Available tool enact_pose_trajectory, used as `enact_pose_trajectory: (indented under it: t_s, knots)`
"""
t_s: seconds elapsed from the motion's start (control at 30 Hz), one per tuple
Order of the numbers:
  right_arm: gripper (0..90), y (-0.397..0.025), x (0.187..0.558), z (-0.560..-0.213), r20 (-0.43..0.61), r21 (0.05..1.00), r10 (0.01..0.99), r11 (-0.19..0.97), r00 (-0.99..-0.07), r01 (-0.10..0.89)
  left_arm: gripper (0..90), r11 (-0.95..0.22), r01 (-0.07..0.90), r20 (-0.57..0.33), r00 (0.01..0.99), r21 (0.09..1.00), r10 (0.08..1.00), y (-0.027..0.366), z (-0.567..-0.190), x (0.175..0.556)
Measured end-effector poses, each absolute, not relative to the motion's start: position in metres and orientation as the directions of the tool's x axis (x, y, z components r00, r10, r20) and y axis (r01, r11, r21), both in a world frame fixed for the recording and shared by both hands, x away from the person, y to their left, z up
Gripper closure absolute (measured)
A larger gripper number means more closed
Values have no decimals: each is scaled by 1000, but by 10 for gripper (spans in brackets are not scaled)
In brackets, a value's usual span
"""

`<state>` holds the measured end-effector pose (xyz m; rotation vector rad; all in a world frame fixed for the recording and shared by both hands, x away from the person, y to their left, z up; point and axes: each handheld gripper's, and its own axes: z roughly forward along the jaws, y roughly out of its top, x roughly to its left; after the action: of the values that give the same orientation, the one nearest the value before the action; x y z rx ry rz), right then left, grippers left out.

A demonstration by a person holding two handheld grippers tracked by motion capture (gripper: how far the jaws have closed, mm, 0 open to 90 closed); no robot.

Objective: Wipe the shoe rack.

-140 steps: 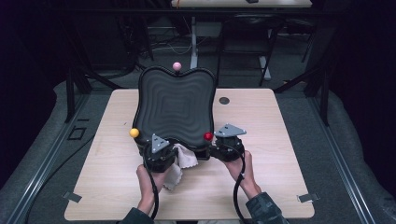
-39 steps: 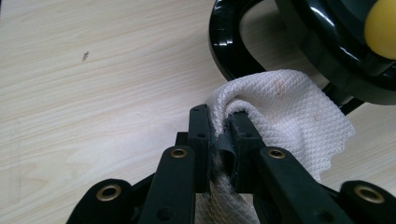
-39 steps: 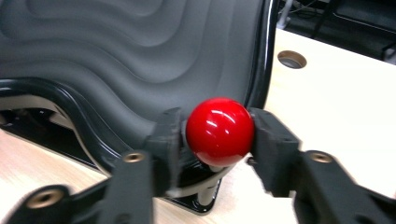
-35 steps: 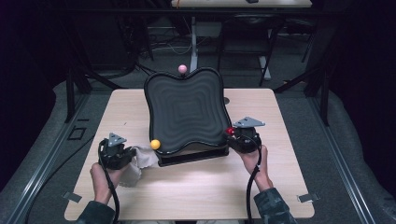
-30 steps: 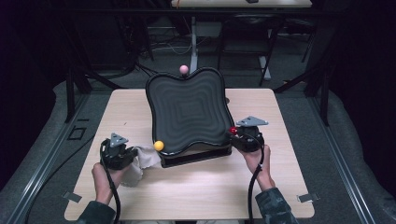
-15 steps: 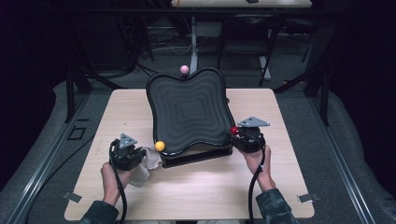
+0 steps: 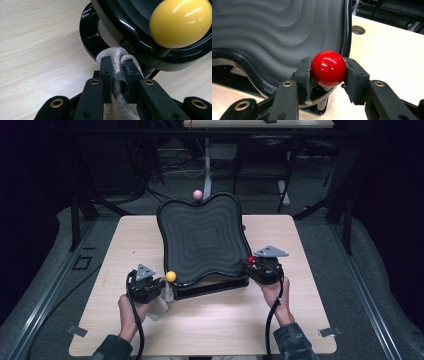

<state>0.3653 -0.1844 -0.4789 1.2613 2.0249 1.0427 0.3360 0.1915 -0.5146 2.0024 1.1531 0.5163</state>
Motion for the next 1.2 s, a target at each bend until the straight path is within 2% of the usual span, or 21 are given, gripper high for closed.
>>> enact_pose_trajectory:
  t_s: [0.33, 0.53, 1.03, 1.2]
  knots:
    - [597, -184, 365, -479, -37, 828, 906, 264, -421, 494, 806, -283, 567, -65, 514, 773, 855, 187, -522, 332]
    - [597, -184, 365, -479, -38, 828, 907, 264, -420, 494, 815, -286, 577, -59, 506, 765, 861, 182, -528, 331]
    - [597, -184, 365, -479, -42, 828, 907, 266, -419, 494, 827, -316, 646, -57, 487, 695, 871, 175, -560, 336]
    - [597, -184, 365, -479, -43, 828, 908, 266, -418, 494, 829, -279, 664, -93, 467, 694, 880, 175, -565, 336]
